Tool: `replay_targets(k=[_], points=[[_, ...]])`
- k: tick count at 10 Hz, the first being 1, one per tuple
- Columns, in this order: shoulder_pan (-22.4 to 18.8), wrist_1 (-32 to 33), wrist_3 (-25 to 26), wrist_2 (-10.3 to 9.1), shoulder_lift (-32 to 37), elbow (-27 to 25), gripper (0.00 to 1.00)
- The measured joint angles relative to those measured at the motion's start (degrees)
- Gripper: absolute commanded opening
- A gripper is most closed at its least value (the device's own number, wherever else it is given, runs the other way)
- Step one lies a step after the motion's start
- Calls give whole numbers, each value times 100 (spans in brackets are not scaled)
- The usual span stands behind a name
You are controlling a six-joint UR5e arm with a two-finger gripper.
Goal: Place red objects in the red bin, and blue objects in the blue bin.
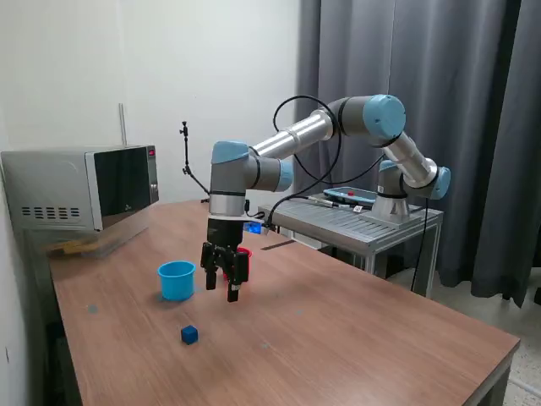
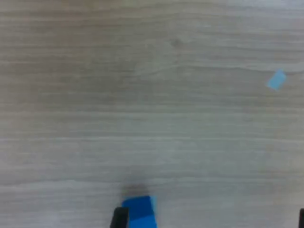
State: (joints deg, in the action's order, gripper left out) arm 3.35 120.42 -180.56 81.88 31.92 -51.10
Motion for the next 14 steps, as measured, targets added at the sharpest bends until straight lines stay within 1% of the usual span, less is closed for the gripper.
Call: replay_targets(k=[2,3,4,7,10,14], points=[[48,5,-76,373,-65,52,100],[88,7,-141,471,-80,70,100],[118,18,-217,518,-96,106,100],[121,113,-340,537,-253,277,100],[17,164,-408,402,-432,425,100],[-93,171,-587,314,-784,777,100]])
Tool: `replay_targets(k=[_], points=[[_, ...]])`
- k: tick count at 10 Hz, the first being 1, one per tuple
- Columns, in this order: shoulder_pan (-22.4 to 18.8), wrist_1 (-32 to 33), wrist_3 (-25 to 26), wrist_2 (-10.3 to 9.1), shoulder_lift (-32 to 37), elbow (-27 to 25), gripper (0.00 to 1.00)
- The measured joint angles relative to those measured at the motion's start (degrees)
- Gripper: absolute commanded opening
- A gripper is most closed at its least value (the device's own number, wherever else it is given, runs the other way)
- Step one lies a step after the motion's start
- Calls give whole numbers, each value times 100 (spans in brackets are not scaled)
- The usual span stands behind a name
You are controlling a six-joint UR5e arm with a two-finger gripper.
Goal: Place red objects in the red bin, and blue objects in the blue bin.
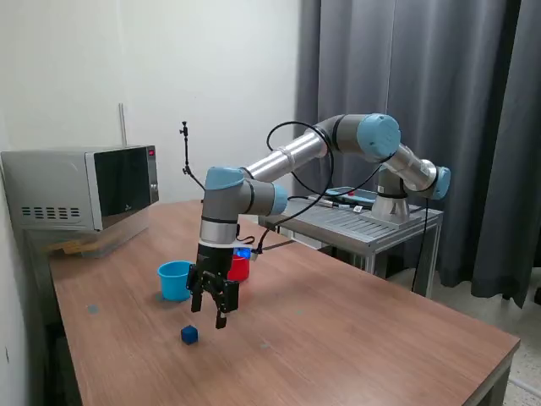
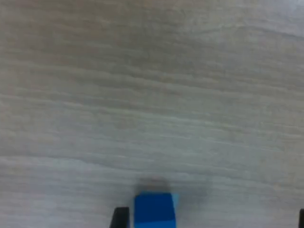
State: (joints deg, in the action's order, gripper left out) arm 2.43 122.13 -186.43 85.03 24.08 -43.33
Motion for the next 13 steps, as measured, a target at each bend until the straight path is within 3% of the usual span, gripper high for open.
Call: replay_targets(k=[3,13], points=[[-1,64,-98,-107,-89,124,100],[77,255,8,-87,-477,585,100]])
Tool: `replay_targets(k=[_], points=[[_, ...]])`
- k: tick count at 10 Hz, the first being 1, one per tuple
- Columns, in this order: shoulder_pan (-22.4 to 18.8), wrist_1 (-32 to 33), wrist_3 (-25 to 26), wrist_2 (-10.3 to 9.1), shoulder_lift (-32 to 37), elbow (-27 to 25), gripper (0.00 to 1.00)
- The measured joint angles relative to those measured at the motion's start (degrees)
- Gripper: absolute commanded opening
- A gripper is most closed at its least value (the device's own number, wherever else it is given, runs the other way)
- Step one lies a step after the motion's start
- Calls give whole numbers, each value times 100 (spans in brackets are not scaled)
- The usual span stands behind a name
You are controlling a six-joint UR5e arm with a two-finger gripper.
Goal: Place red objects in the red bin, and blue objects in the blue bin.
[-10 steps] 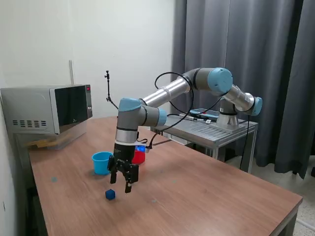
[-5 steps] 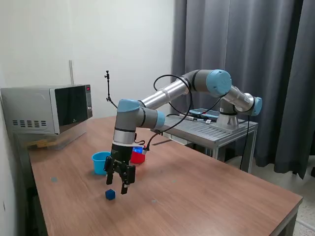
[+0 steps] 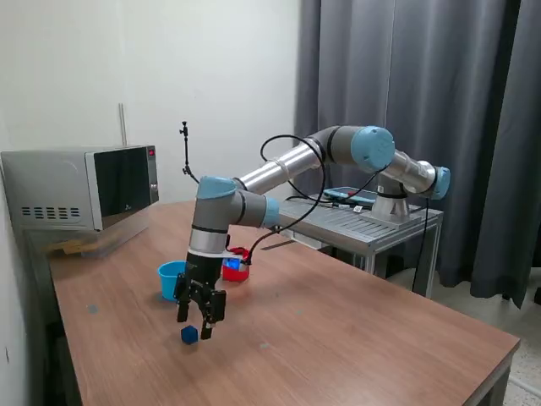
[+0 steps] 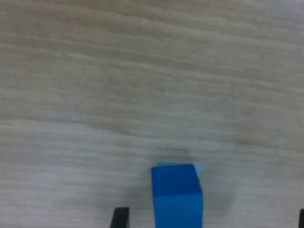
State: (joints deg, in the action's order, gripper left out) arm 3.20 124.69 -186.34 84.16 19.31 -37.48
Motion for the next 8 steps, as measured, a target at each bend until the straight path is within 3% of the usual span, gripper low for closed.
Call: replay_targets(k=[5,8], points=[[84,-2,210,50,-91,158,100],[99,-22,310,189,-94,143,100]])
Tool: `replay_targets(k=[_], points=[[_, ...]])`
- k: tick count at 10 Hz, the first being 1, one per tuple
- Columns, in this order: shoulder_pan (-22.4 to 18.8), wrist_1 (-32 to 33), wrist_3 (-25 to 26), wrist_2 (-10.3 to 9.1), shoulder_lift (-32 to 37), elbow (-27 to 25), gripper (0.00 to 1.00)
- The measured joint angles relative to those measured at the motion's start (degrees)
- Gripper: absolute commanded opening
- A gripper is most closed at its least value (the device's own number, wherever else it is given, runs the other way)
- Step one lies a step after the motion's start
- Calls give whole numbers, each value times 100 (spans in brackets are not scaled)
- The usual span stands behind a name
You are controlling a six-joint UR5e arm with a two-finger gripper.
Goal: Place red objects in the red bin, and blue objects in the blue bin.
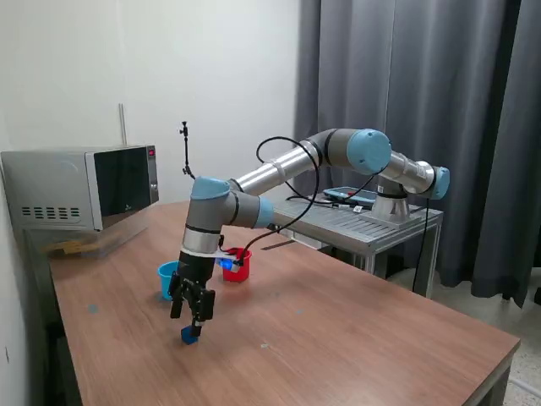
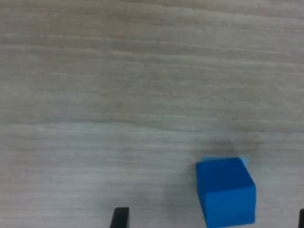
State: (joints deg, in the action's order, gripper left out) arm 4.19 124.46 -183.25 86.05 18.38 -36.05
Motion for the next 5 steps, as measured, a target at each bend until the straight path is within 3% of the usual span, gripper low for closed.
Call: replay_targets(k=[5], points=[[-35,-54,-49,-16,7,-27,100]])
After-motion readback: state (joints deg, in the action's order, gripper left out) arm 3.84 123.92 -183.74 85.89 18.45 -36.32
